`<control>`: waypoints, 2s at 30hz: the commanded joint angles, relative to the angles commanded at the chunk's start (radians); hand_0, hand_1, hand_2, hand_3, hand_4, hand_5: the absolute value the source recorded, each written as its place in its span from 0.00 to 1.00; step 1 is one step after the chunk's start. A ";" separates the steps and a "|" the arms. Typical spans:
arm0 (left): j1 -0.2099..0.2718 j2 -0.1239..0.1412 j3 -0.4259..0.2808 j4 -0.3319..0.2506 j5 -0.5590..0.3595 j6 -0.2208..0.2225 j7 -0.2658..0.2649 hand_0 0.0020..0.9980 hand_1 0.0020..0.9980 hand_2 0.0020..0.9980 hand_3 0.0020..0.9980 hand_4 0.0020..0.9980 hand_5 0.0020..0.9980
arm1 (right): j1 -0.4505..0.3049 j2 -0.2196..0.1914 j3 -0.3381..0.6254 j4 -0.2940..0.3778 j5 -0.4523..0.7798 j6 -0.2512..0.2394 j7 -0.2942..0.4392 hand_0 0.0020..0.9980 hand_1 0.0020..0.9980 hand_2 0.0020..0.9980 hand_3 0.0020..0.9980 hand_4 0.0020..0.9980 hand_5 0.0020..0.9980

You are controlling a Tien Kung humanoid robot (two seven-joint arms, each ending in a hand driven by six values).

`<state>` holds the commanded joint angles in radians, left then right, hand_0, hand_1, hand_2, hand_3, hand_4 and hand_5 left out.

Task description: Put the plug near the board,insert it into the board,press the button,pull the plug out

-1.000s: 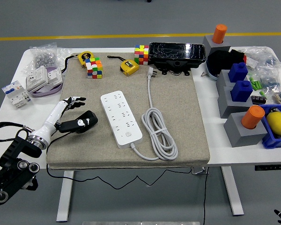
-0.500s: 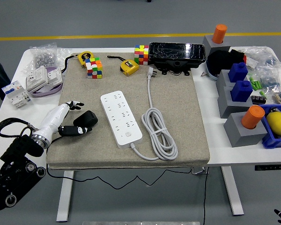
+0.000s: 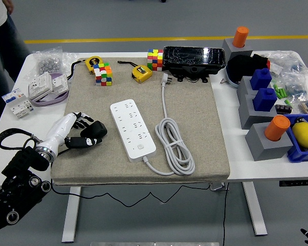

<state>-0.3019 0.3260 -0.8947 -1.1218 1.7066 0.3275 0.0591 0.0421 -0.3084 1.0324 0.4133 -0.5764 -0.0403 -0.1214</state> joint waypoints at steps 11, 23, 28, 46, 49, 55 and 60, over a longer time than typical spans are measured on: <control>-0.004 -0.004 0.008 0.009 0.075 0.020 0.009 0.36 0.38 0.45 0.55 0.79 0.00 | 0.000 -0.002 -0.001 0.000 0.001 0.000 0.000 0.57 0.66 0.68 0.60 0.97 0.50; -0.002 -0.001 0.001 -0.017 0.076 0.052 -0.056 0.34 0.36 0.41 0.53 0.73 0.00 | -0.002 0.000 -0.002 0.000 0.001 0.000 0.000 0.57 0.66 0.68 0.60 0.97 0.49; -0.014 0.002 0.021 -0.027 0.043 0.071 -0.096 0.34 0.36 0.41 0.53 0.72 0.00 | -0.001 0.000 -0.001 0.000 0.003 0.000 0.000 0.57 0.66 0.68 0.60 0.98 0.49; -0.082 -0.007 0.121 -0.014 0.017 0.040 -0.091 0.35 0.36 0.41 0.53 0.73 0.00 | 0.007 -0.007 -0.018 -0.001 0.007 -0.001 0.000 0.57 0.66 0.68 0.60 0.97 0.50; -0.090 -0.008 0.134 -0.010 0.012 0.040 -0.091 0.35 0.36 0.41 0.53 0.73 0.00 | 0.006 -0.007 -0.020 -0.001 0.007 0.000 -0.001 0.57 0.66 0.68 0.60 0.97 0.50; -0.100 -0.010 0.149 -0.001 0.016 0.038 -0.084 0.35 0.37 0.41 0.53 0.73 0.00 | 0.009 -0.008 -0.023 0.000 0.008 -0.001 0.000 0.57 0.66 0.68 0.61 0.97 0.50; -0.105 -0.010 0.156 0.007 0.018 0.040 -0.083 0.35 0.37 0.41 0.53 0.73 0.00 | 0.007 -0.008 -0.026 0.000 0.009 -0.001 0.000 0.57 0.66 0.68 0.61 0.97 0.50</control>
<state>-0.4067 0.3158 -0.7387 -1.1152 1.7251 0.3672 -0.0238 0.0493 -0.3168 1.0064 0.4130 -0.5674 -0.0414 -0.1216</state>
